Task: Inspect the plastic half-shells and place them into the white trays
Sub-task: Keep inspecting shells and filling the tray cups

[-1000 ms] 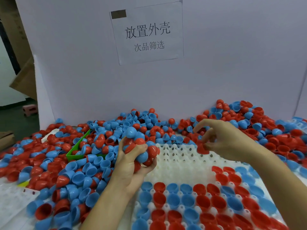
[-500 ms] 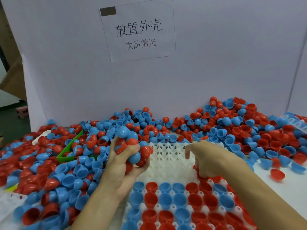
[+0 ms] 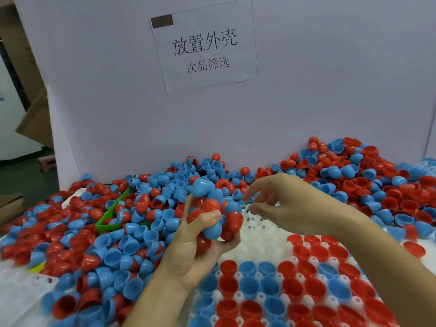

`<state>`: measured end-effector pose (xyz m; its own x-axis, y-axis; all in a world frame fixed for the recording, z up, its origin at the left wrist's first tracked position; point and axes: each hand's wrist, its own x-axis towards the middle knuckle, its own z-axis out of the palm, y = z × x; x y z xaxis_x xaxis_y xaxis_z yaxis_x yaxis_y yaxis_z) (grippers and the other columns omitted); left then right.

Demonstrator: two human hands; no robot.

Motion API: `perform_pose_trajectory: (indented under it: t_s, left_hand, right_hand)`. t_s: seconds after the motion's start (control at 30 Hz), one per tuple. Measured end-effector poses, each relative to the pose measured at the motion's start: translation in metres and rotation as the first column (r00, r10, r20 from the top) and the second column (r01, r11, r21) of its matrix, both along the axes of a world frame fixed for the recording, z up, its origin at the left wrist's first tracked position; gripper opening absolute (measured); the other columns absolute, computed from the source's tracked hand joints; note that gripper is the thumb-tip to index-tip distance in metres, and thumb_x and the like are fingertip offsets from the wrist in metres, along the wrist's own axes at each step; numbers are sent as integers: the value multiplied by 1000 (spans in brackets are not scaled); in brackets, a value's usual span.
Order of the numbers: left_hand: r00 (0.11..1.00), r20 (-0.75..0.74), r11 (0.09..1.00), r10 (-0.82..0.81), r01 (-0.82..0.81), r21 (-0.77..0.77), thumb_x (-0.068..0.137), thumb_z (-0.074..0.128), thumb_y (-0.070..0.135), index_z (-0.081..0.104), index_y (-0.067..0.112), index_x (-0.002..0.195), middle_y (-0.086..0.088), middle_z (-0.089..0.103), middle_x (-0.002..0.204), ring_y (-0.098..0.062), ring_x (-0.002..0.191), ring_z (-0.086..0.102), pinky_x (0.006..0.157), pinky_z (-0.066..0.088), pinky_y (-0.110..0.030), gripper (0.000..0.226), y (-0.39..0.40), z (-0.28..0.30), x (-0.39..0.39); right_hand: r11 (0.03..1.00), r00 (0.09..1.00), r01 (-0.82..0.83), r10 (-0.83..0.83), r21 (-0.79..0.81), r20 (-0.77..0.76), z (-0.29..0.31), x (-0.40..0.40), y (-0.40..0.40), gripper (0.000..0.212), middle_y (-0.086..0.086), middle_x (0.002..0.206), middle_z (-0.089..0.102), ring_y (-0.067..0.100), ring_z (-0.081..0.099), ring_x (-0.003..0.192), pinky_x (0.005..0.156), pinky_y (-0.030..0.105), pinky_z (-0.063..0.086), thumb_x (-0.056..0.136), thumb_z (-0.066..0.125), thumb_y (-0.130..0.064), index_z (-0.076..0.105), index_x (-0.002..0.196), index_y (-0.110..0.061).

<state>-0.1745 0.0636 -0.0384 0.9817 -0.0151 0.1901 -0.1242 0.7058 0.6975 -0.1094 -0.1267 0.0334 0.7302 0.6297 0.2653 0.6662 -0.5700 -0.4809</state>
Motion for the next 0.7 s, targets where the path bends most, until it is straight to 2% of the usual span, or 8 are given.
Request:
perform_pose_trajectory:
  t_s: [0.1,0.17,0.3,0.4,0.47,0.5,0.57,0.7]
  left_hand:
    - [998,32,998,-61,60,28,50,95,6,64,20,121,-16,65,114,-32,92,69,70,54,-47,79,-1,2,-3]
    - [997,32,997,-71,70,33,51,95,6,64,21,123,-17,64,115,-32,94,69,71,53,-47,80,-1,2,-4]
    - [1000,-13,1000,-25,26,17,49,95,5,57,20,131,-17,63,117,-31,93,69,70,54,-48,91,0,3,-3]
    - [999,-32,1000,19,-18,10,57,84,3,56,20,133,-17,63,118,-30,92,69,70,54,-47,82,0,3,-2]
    - [1000,-21,1000,22,-22,9,60,80,3,59,23,125,-18,62,118,-31,93,69,71,55,-48,72,-1,2,-2]
    - [1000,-14,1000,21,-21,10,60,80,3,60,25,122,-19,62,118,-33,96,69,73,55,-50,68,-1,2,-3]
    - [1000,-8,1000,9,-9,9,63,78,3,58,24,129,-20,60,125,-38,111,66,79,54,-55,71,-2,1,-3]
    - [999,-50,999,-19,17,-42,63,78,5,42,14,146,-24,52,141,-45,126,55,80,54,-56,91,-1,1,-2]
  right_hand:
    - [1000,1000,-5,5,13,-8,-3,-3,6,17,-18,88,69,-2,65,78,73,18,53,100,55,-32,70,108,-31]
    - [999,996,-50,51,19,-67,-5,-4,7,20,-14,87,70,-1,66,79,73,20,56,101,53,-30,72,105,-26]
    - [992,984,-81,94,95,-150,-5,-3,6,13,-15,83,72,0,69,77,64,14,53,100,55,-30,68,105,-31]
    - [988,982,-70,92,137,-165,-5,-4,7,10,-11,81,73,1,70,75,62,16,53,97,60,-36,64,105,-34]
    - [990,979,-101,117,102,-165,-5,-7,9,15,-14,81,73,0,69,74,65,19,55,90,66,-46,65,101,-36]
    - [991,978,-120,129,64,-161,-4,-9,10,18,-16,82,72,0,68,75,67,20,56,85,70,-50,66,98,-37]
    - [988,978,-154,154,5,-140,-6,-13,14,20,-16,82,70,1,66,75,72,24,57,78,77,-50,69,90,-36]
    - [989,983,-143,147,43,-111,-10,-15,19,19,-6,83,70,13,65,77,75,36,57,84,75,-41,71,84,-23]
